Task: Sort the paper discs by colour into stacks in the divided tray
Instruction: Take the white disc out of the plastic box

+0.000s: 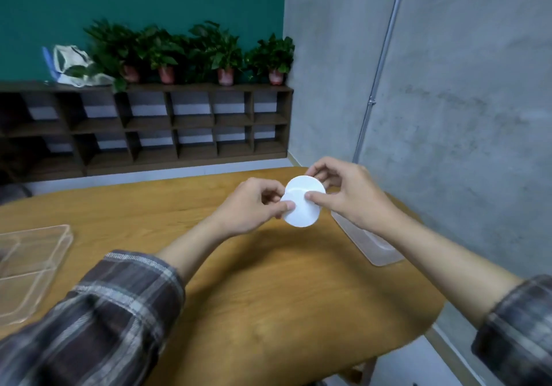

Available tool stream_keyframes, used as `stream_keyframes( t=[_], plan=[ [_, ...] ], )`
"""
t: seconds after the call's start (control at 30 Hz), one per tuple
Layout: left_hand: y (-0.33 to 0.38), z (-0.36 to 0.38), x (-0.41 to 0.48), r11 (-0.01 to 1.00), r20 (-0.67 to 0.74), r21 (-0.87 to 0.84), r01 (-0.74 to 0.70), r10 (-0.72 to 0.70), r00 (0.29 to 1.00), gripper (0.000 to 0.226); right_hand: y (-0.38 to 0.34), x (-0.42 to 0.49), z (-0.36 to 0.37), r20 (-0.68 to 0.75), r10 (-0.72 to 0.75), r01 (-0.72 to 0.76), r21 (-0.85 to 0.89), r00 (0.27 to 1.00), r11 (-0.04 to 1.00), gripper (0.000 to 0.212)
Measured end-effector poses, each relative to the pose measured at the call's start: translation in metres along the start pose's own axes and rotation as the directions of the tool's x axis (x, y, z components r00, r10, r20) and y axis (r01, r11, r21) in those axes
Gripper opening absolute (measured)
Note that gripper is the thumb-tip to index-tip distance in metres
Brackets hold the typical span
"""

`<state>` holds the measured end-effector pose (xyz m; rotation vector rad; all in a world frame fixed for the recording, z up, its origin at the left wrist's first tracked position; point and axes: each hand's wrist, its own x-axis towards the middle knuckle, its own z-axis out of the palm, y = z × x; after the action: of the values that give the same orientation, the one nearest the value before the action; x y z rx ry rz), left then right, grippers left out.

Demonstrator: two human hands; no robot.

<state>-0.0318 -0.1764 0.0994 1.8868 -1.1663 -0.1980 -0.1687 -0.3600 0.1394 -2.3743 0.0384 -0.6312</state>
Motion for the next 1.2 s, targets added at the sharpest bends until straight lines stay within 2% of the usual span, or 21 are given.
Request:
stream_keyframes(
  t=[0.13, 0.23, 0.37, 0.5, 0.73, 0.9, 1.07, 1.2],
  plan=[
    [-0.008, -0.048, -0.053, 0.992, -0.025, 0.113, 0.060, -0.058, 0.998, 0.011, -0.038, 0.008, 0.038, 0.048, -0.076, 0.076, 0.001, 0.996, 0.997, 0.012],
    [-0.016, -0.083, -0.094, 0.977, -0.063, 0.177, 0.120, -0.110, 0.992, 0.010, -0.071, 0.013, 0.071, 0.099, -0.109, 0.110, -0.011, 0.989, 0.994, 0.007],
    [-0.036, -0.128, -0.146, 0.944, -0.189, 0.227, 0.238, -0.197, 0.962, 0.007, -0.106, 0.026, 0.124, 0.152, -0.147, 0.146, 0.023, 0.977, 0.989, 0.004],
    [-0.065, -0.170, -0.197, 0.904, -0.354, 0.224, 0.364, -0.272, 0.895, 0.011, -0.131, 0.040, 0.185, 0.210, -0.125, 0.114, 0.065, 0.970, 0.991, 0.005],
    [-0.115, -0.244, -0.273, 0.860, -0.497, 0.173, 0.481, -0.346, 0.796, 0.007, -0.177, 0.066, 0.278, 0.297, -0.143, 0.109, 0.127, 0.944, 0.986, 0.006],
    [-0.155, -0.288, -0.315, 0.807, -0.618, 0.137, 0.574, -0.383, 0.686, 0.007, -0.204, 0.088, 0.343, 0.322, -0.133, 0.078, 0.178, 0.937, 0.981, 0.009],
    [-0.192, -0.329, -0.343, 0.760, -0.697, 0.034, 0.649, -0.447, 0.560, 0.009, -0.227, 0.112, 0.401, 0.350, -0.082, -0.002, 0.231, 0.933, 0.973, 0.011],
    [-0.225, -0.359, -0.357, 0.735, -0.727, -0.048, 0.677, -0.490, 0.481, 0.007, -0.242, 0.134, 0.443, 0.410, 0.005, -0.124, 0.265, 0.912, 0.956, 0.007]
  ],
)
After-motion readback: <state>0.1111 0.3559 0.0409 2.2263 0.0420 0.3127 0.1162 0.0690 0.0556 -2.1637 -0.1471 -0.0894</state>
